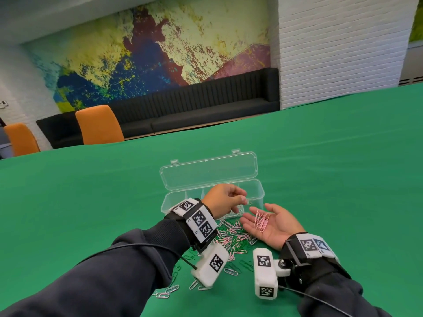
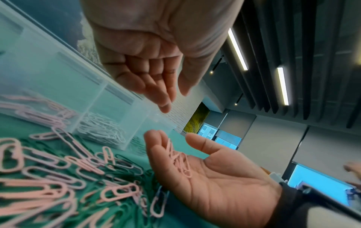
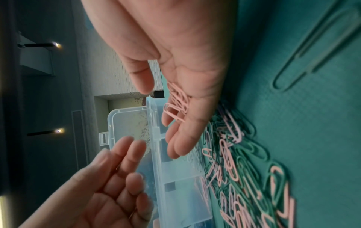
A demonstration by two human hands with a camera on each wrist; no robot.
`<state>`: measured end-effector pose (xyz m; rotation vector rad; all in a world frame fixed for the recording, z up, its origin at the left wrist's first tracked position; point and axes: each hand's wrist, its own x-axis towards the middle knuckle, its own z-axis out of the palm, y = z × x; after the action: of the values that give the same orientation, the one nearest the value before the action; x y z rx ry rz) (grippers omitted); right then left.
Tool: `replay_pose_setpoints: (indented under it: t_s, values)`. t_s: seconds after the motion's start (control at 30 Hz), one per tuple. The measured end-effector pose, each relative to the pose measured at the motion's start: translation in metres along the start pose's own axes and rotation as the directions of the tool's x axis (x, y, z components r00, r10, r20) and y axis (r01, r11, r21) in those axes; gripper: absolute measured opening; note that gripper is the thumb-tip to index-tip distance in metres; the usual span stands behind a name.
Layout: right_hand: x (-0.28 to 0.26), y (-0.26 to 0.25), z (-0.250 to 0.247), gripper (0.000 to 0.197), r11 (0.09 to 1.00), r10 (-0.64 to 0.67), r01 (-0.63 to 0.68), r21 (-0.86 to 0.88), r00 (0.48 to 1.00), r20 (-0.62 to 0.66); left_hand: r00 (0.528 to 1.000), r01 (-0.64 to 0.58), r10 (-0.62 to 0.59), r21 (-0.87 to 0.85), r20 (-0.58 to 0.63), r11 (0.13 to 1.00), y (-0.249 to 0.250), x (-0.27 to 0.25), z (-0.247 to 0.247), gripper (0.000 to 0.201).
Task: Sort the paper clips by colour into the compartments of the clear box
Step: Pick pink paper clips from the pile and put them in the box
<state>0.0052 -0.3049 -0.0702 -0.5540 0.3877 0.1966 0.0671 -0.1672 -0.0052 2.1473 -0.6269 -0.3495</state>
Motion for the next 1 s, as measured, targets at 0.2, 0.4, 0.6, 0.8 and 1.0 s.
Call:
replay_pose_setpoints:
  t_s: [0.2, 0.4, 0.6, 0.8, 1.0]
  values:
    - [-0.001, -0.001, -0.001, 0.038, 1.000, -0.023, 0.023, 0.022, 0.999, 0.024, 0.998, -0.059, 0.053, 0.282, 0.027, 0.957, -0.013, -0.010, -0.009, 0.017]
    - [-0.004, -0.002, 0.000, 0.026, 0.996, -0.088, 0.089, 0.016, 0.995, -0.038, 0.981, -0.132, 0.027, 0.568, 0.191, 0.813, -0.023, -0.015, -0.004, 0.017]
    - [-0.002, -0.003, 0.000, 0.025, 0.992, -0.121, 0.121, 0.018, 0.993, -0.013, 0.964, -0.189, 0.019, 0.631, 0.265, 0.753, -0.025, -0.013, 0.004, 0.019]
    - [0.001, -0.005, -0.002, 0.030, 0.990, -0.125, 0.126, 0.063, 0.992, -0.021, 0.955, -0.220, 0.029, 0.641, 0.295, 0.735, -0.026, -0.011, 0.003, 0.016]
    - [-0.002, -0.006, 0.000, 0.039, 0.990, -0.117, 0.121, 0.076, 0.991, -0.064, 0.935, -0.264, 0.008, 0.680, 0.355, 0.684, -0.025, -0.010, 0.016, 0.017]
